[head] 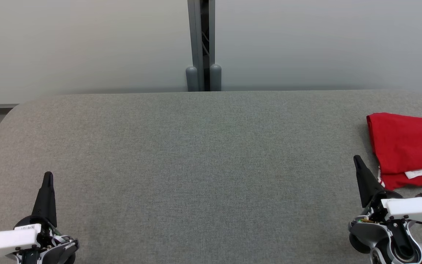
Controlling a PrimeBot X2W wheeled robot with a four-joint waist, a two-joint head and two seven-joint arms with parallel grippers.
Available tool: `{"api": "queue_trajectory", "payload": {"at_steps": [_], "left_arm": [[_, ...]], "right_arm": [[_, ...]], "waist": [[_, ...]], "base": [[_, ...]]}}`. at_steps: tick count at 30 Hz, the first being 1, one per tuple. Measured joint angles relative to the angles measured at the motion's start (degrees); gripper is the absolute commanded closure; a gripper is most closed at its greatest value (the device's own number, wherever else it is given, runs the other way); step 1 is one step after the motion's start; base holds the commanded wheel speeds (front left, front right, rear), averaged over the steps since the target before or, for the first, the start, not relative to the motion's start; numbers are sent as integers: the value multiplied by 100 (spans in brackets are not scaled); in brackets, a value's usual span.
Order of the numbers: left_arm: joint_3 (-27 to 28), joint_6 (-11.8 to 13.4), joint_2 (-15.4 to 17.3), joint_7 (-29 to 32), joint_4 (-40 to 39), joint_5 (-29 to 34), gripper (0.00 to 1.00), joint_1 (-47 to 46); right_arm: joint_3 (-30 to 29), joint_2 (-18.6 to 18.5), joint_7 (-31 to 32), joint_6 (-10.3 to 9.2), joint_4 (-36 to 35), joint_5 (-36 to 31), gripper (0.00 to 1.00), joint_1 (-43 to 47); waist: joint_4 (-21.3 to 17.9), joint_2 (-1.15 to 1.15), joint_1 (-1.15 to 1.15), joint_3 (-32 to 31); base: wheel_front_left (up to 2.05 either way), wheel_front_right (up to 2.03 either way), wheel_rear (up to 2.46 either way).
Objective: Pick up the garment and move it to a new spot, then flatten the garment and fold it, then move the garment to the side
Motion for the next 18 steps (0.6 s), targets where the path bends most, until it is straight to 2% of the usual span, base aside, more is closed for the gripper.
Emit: {"api": "queue_trajectory", "payload": {"at_steps": [18], "left_arm": [[13, 0, -9, 23, 0, 5, 100, -1]], "right_arm": [[0, 0, 1, 1, -3, 0, 100, -1]], "waist": [[0, 0, 0, 0]], "base": [[0, 0, 0]]}}
